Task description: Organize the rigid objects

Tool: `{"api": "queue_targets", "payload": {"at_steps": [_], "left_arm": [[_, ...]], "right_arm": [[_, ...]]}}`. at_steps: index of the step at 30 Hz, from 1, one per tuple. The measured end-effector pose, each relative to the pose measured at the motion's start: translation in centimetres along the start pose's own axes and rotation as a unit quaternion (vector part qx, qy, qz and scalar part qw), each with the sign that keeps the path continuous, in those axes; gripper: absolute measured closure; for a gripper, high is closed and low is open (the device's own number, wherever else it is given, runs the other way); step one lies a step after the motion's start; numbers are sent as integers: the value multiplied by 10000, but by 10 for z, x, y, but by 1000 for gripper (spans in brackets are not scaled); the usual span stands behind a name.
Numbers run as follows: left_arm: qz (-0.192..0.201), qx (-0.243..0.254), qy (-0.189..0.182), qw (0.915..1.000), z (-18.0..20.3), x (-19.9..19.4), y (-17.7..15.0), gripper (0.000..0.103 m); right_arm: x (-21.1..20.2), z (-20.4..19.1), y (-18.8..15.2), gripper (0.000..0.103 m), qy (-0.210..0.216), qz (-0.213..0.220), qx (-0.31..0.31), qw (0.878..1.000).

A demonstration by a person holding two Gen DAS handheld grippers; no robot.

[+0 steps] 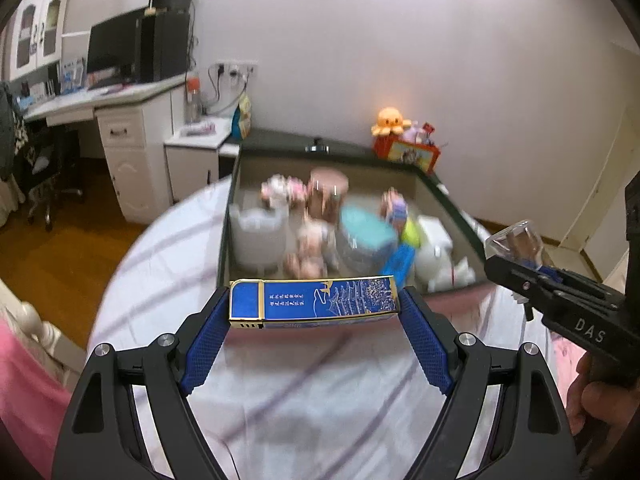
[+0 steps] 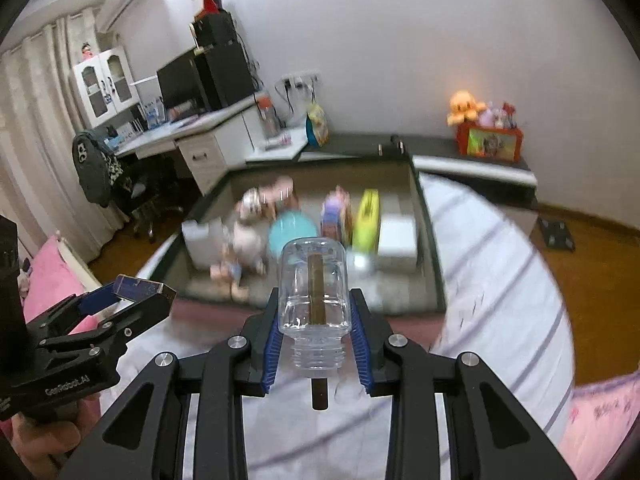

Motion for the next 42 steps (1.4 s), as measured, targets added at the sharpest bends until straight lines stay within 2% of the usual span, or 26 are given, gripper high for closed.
{"api": "queue_targets", "payload": {"at_steps": [4, 7, 13, 19, 20, 22, 23, 24, 26, 28, 29, 30, 35, 42], "left_arm": [[209, 127, 39, 9997, -2, 8, 36, 19], [208, 142, 22, 9997, -4, 25, 57, 19], [41, 226, 68, 9997, -8, 69, 77, 19], [-262, 257, 96, 9993, -11, 104, 75, 19], [-299, 259, 123, 9991, -13, 107, 73, 18], [-385, 258, 143, 9988, -15, 110, 70, 16], [-397, 261, 168, 9987, -16, 110, 69, 11], [-380, 267, 207, 9987, -16, 108, 68, 5], [-268, 267, 198, 9991, -16, 98, 68, 0], [-197, 297, 204, 9992, -15, 88, 68, 0], [-169, 322, 240, 9991, -15, 82, 68, 0], [-137, 342, 275, 9989, -15, 76, 68, 0], [75, 373, 386, 9985, -9, 38, 61, 0], [362, 420, 450, 9975, 9, -23, 44, 0]], "right_arm": [[11, 1, 38, 71, -84, 211, -61, 9997], [28, 4, 56, 71, -143, 226, -65, 9996], [72, 11, 64, 71, -253, -14, -27, 9997], [101, 20, 58, 71, -356, -258, 48, 9990], [104, 21, 57, 69, -349, -294, 60, 9989], [103, 23, 54, 50, -362, -302, 91, 9988], [102, 24, 54, 28, -366, -284, 110, 9989], [100, 24, 53, 20, -342, -262, 146, 9990], [95, 25, 49, 20, -300, -290, 213, 9989], [89, 27, 47, 17, -323, -285, 284, 9987], [85, 29, 46, 11, -369, -286, 343, 9983], [81, 31, 44, 1, -443, -286, 409, 9978], [51, 33, 39, 0, -521, -192, 654, 9963], [-16, 19, 27, 0, -518, 169, 684, 9962]]}}
Point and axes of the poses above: each gripper's, at about its wrist camera, not at the fingertips, and x roughly the way its jaws point, z to its right, y to its top, the point moved 9 cm from there along x, roughly the way its jaws point, and after that the axes turned 12 degrees about -y, right-handed, at the moved point
